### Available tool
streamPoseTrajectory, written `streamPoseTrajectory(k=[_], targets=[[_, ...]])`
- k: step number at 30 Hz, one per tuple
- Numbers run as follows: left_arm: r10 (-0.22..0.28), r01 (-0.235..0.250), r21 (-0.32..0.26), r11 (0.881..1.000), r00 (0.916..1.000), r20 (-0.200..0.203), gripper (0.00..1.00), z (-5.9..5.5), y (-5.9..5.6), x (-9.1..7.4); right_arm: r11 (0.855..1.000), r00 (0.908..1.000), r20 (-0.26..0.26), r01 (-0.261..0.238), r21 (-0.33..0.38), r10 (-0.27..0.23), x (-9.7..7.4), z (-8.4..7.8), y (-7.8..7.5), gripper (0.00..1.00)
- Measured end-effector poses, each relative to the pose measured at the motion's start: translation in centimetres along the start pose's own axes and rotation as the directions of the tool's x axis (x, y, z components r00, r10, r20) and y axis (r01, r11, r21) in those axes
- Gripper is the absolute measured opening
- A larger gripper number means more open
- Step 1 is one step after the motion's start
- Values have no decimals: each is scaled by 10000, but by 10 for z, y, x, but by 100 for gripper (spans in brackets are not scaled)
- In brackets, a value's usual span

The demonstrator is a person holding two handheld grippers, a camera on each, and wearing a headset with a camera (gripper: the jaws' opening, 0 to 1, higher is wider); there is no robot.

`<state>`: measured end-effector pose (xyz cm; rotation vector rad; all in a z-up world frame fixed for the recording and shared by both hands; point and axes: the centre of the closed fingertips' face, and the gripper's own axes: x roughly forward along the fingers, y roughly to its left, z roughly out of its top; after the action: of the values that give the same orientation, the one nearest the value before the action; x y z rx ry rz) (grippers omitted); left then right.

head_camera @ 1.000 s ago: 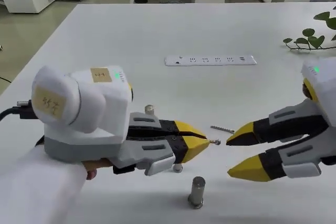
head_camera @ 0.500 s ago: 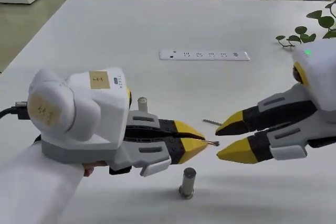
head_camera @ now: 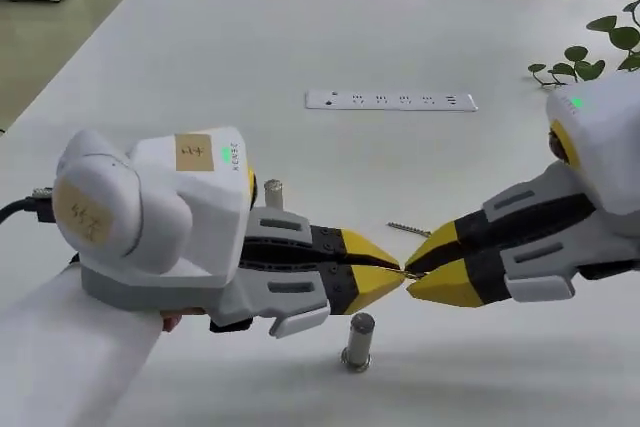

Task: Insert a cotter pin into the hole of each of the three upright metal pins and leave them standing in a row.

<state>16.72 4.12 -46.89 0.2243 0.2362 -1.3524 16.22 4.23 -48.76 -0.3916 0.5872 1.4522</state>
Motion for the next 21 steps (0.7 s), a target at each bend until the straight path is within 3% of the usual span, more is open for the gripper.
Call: streamPoseTrajectory(k=[13,21], targets=[[-262,261,-83,9996,9995,-164,0,-4,-6,0,9990,9992,-176,-352,-292,347,-1,-4,8,0],[-402,403,-9,9992,9970,-658,0,-16,-10,3,9966,9967,-669,-511,-651,468,0,-9,13,0]])
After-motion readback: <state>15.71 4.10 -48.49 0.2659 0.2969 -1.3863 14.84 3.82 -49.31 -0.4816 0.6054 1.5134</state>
